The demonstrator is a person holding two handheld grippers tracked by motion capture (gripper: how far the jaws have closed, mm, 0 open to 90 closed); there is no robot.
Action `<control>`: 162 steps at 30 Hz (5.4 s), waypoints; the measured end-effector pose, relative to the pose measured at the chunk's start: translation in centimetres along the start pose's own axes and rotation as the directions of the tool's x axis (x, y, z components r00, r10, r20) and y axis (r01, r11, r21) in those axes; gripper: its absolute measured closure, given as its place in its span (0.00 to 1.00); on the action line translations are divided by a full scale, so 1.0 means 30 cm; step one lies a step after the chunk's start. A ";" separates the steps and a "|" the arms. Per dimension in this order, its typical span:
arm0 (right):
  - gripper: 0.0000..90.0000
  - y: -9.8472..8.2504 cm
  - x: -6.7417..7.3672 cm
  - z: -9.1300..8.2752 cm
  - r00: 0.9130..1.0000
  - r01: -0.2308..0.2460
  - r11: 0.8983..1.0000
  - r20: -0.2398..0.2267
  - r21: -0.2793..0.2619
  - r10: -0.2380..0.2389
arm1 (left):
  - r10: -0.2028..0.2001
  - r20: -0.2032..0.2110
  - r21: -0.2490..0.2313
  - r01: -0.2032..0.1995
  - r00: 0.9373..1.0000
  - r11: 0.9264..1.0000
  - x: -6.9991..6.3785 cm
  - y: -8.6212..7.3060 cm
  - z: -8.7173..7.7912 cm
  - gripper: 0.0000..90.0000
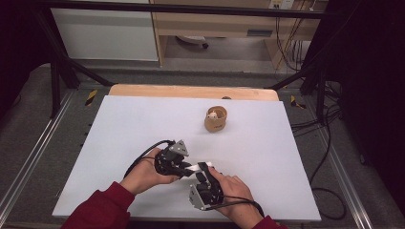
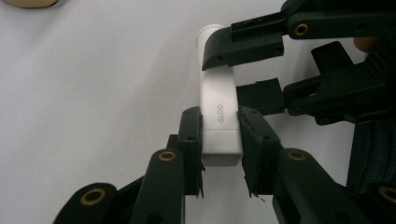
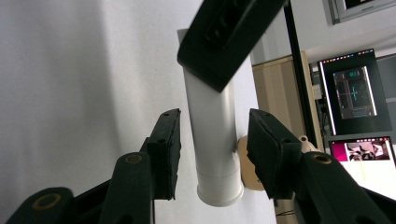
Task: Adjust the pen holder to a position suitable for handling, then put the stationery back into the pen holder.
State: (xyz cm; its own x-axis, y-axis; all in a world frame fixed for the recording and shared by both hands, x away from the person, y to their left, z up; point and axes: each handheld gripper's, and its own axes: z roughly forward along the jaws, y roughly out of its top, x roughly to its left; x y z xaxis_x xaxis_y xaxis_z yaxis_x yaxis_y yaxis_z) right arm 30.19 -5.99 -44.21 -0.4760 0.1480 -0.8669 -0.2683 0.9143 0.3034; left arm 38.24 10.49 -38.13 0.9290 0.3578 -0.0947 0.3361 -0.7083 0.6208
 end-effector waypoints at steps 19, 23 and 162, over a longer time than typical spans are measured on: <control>0.76 0.015 0.023 -0.010 0.992 0.120 0.993 0.046 0.010 -0.120 | -0.021 0.041 -0.003 0.022 0.999 1.000 0.001 0.001 -0.001 0.79; 0.76 0.015 0.020 -0.011 0.992 0.121 0.993 0.043 0.010 -0.121 | -0.031 0.050 -0.013 0.032 0.998 0.999 0.003 0.000 0.001 0.79; 0.77 -0.416 -0.609 0.289 0.284 -0.955 0.268 -0.137 -0.128 0.949 | -0.494 -0.399 -0.592 0.195 0.773 0.782 0.057 -0.512 -0.237 0.06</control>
State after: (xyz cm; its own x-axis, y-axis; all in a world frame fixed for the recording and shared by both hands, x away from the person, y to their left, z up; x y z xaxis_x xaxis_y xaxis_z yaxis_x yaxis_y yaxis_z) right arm 49.48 -16.83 -35.59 -0.5044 0.8582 0.0955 0.2757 0.0553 0.9596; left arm 33.58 26.30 -42.29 0.4899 0.8690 -0.0695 0.3520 -0.1242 0.9277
